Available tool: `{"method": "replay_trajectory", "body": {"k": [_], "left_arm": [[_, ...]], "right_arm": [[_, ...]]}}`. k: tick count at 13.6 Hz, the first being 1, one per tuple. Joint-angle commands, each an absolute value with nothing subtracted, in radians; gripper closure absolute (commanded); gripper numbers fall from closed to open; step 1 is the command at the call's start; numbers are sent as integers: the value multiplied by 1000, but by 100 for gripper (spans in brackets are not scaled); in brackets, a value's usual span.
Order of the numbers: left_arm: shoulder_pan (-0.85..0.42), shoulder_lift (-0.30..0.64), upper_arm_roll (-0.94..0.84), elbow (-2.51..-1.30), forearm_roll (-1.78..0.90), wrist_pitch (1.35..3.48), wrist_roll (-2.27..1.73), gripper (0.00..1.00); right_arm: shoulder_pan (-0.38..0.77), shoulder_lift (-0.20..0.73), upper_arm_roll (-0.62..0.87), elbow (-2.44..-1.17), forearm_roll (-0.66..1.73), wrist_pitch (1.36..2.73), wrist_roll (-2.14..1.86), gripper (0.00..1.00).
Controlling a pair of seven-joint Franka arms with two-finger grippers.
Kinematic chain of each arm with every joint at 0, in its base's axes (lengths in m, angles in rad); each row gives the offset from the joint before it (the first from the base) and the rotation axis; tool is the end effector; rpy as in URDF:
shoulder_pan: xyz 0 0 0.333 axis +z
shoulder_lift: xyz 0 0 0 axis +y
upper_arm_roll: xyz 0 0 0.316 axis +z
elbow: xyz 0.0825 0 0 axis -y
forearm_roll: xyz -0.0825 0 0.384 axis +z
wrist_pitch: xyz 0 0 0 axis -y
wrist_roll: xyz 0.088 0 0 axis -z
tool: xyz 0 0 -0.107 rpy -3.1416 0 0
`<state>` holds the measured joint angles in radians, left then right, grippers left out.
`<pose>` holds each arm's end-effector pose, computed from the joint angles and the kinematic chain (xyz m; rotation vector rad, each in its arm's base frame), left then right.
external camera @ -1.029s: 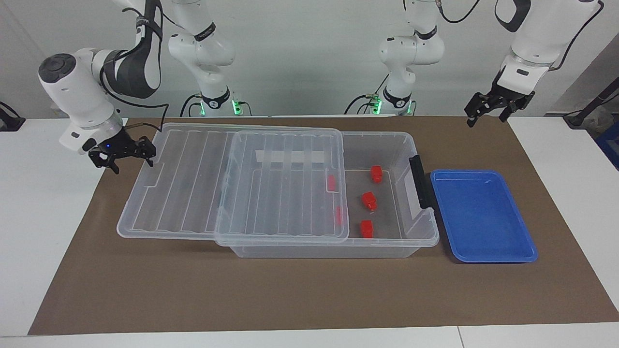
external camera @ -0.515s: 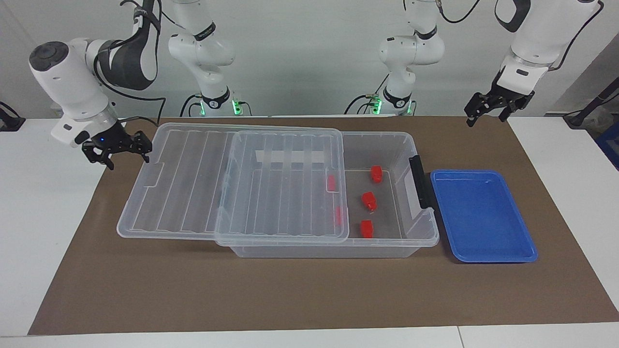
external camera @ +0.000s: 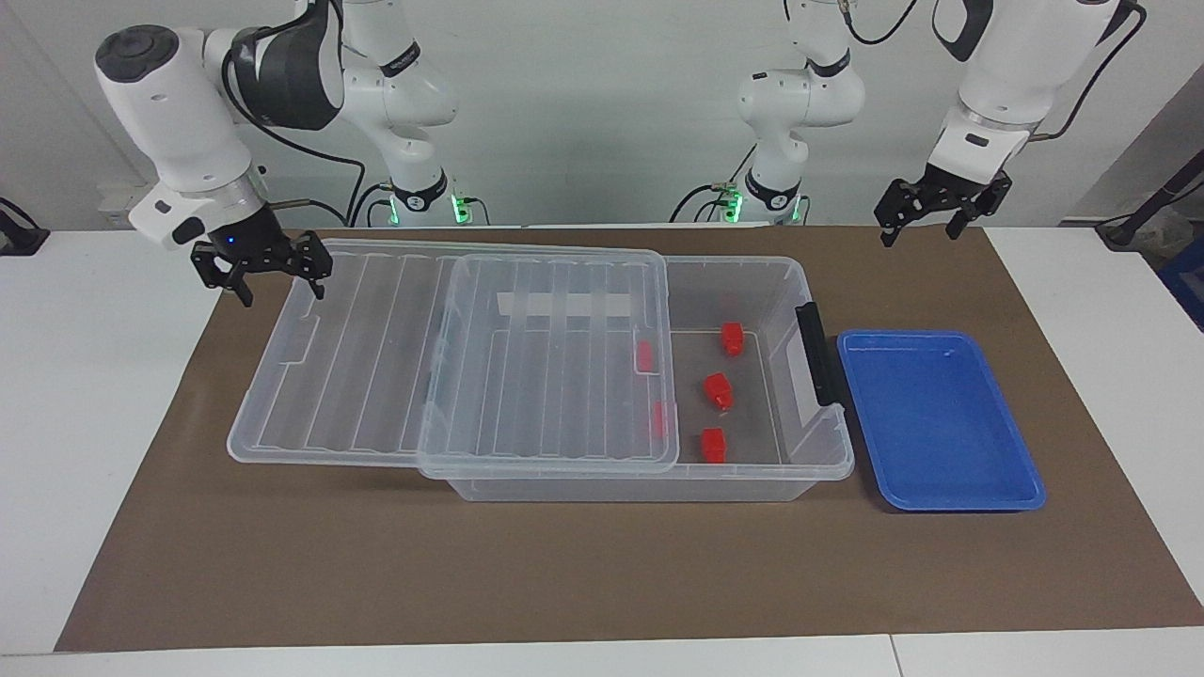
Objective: Place red block in blue tray from box
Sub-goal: 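Reach the left gripper into the opened box toward a red block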
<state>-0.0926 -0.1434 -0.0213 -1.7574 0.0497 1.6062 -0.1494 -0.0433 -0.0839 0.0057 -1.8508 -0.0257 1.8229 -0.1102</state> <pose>0.5081 -0.0537 0.6158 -3.0879 -0.0522 0.0013 0.5418 -0.0224 0.5590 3.1085 0.1218 0.0840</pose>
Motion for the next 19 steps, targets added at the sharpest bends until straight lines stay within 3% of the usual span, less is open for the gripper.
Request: {"method": "replay_trajectory", "body": {"k": [1, 3, 7, 11, 14, 19], "left_arm": [[-152, -156, -29, -1775, 38, 1658, -239, 0], [-184, -143, -31, -1775, 38, 1695, -311, 0], [-277, -19, -29, -1787, 38, 1839, -463, 0], [-339, 121, -26, -1798, 48, 1977, -521, 0], [-376, 140, -26, -1893, 67, 2112, -618, 0], [-430, 247, -26, -1911, 114, 2209, -762, 0]], "right_arm": [[4, -52, 11, -1740, -31, 1784, 42, 0], [24, -23, 11, -1651, -26, 1731, 133, 0], [48, 31, 11, -1517, -44, 1594, 207, 0], [29, 17, 2, -1529, -26, 1534, 207, 0], [9, 8, 2, -1552, -23, 1554, 209, 0], [9, -2, -2, -1572, -23, 1546, 201, 0]]}}
